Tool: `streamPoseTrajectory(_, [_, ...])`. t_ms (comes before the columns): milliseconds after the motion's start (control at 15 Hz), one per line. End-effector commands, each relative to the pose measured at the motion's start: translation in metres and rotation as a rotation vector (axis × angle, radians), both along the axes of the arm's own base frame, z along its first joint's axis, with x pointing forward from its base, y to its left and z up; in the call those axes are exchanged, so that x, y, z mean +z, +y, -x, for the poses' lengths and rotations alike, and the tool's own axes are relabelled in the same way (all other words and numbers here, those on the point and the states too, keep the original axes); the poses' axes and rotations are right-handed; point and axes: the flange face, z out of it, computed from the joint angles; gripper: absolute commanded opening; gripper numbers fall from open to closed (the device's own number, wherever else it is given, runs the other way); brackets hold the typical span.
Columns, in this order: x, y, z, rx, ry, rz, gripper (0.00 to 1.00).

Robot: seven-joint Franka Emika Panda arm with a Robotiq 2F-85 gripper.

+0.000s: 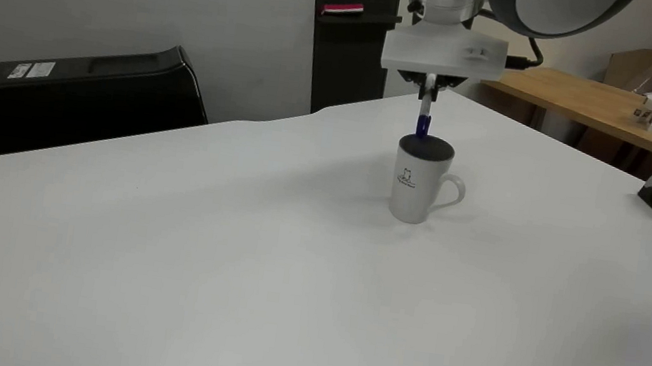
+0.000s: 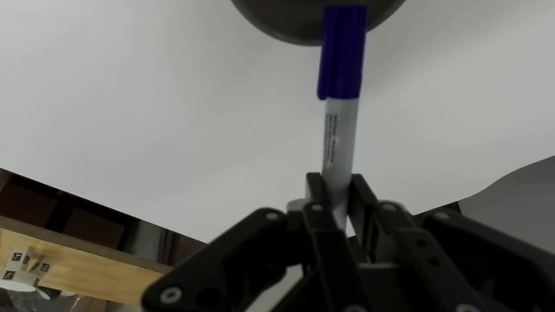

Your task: Put the pen in the mug

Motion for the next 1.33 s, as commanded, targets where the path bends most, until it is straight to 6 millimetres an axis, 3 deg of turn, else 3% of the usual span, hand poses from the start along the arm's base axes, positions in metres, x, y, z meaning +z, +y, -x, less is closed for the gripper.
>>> streamPoseTrajectory(0, [0.013,-0.001,-0.003,-0.014,-0.031,0.013,0.05])
streamPoseTrajectory(933, [-0.007,-0.002,0.022,-0.054,0.031,0.001,0.05])
streamPoseTrajectory(1267, [-0.012,0.007,0.027,-0.058,0.039,0.028,0.05])
